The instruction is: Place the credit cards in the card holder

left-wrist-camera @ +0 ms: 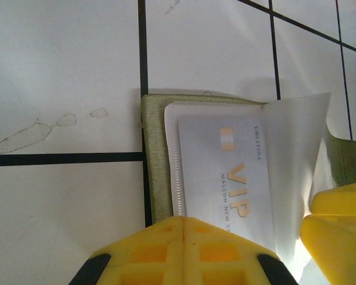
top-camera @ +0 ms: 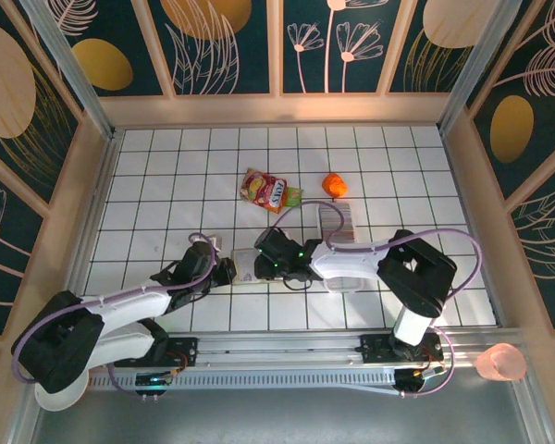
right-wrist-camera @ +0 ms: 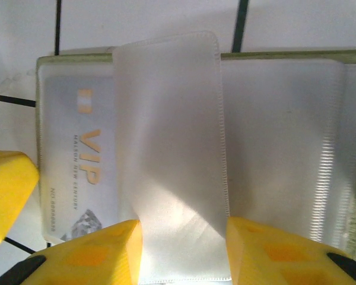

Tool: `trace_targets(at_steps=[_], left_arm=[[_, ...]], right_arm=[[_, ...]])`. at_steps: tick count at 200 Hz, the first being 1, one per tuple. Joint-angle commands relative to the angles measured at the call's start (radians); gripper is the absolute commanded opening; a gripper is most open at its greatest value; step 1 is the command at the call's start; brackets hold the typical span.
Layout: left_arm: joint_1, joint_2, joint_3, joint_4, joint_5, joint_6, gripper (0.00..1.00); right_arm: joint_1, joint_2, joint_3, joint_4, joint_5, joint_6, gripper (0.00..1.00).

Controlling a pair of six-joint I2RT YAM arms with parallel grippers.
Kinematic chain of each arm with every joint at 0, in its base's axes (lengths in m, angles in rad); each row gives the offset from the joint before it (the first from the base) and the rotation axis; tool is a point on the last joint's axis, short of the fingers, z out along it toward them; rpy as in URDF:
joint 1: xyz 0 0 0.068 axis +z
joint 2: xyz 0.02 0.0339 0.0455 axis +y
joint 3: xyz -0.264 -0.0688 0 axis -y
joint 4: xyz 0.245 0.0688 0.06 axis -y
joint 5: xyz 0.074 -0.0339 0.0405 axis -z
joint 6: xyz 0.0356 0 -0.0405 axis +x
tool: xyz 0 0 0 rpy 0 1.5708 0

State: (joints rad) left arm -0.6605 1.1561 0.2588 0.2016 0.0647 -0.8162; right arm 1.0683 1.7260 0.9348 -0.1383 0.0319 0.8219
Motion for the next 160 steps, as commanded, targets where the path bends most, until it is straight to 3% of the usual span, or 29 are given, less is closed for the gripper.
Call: trace_targets(at_steps=[1, 68, 160], left_arm=[[-0.003, -0.020, -0.016, -0.007, -0.024, -0.005, 0.00], [-0.003, -0.099, -0.023, -0.049, -0.100, -0.047, 0.00], [-0.003, -0.358, -0.036, -0.229, -0.264, -0.121, 0.00]], right_arm=[[0.013, 0.037, 0.030, 0.043, -0.010, 0.020, 0.42], [0.026, 0.052, 0.056, 0.112, -0.030, 0.037, 0.42], [0.049, 0.116, 0.103, 0.257, -0.125, 0.059, 0.40]])
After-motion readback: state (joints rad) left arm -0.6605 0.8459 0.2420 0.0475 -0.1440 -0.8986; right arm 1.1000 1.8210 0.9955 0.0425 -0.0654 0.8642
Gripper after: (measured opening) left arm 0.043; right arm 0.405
